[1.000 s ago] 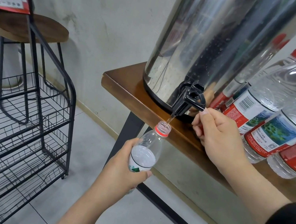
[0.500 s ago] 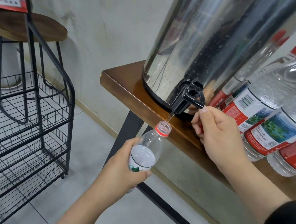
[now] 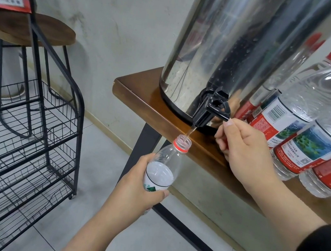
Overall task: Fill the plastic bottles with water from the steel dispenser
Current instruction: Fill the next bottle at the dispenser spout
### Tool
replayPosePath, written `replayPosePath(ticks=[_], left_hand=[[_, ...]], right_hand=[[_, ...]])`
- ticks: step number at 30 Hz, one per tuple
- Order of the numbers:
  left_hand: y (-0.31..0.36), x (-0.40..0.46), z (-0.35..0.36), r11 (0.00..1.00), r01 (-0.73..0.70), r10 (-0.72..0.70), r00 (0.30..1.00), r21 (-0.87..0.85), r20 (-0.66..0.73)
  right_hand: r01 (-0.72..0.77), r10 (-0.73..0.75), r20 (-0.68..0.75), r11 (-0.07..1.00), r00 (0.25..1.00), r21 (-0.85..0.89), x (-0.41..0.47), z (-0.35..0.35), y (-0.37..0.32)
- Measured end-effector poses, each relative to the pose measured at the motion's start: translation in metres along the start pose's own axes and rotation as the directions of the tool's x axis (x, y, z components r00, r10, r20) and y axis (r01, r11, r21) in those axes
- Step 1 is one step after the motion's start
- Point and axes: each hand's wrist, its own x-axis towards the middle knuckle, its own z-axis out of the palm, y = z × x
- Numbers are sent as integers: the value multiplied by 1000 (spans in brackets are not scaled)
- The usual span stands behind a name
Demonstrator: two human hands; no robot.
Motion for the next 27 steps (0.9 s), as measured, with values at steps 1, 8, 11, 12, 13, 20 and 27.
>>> replayPosePath(ticks=[1,8,11,12,13,20,27], left_hand=[[0,0,0,1000,-1,1,1000,-3,-4],[0,0,0,1000,-9,9,1000,-9,-13],[0,0,-1,1000,-10,10,1000,-10,-9],[0,0,-1,1000,-8,8,1000,-14,-8],[0,0,-1,1000,-4,4,1000,-18,-8],[1,0,-1,1000,-11,11,1000,-23,-5],[1,-1,0,1000,-6,6,1000,-30,-7]], right_hand=[[-1,1,1,1000,1000,4,0,0,0],[0,0,2,1000,1000,1,0,0,0],[-1,1,3,1000,1000,-5,0,0,-1],[-3,3,3,1000,1000,-9,0,0,-1],[-4,4,4,1000,1000,-9,0,0,-1],[-8,8,3,1000,1000,-6,0,0,-1],[-5,5,-1,1000,1000,-7,0,0,-1]])
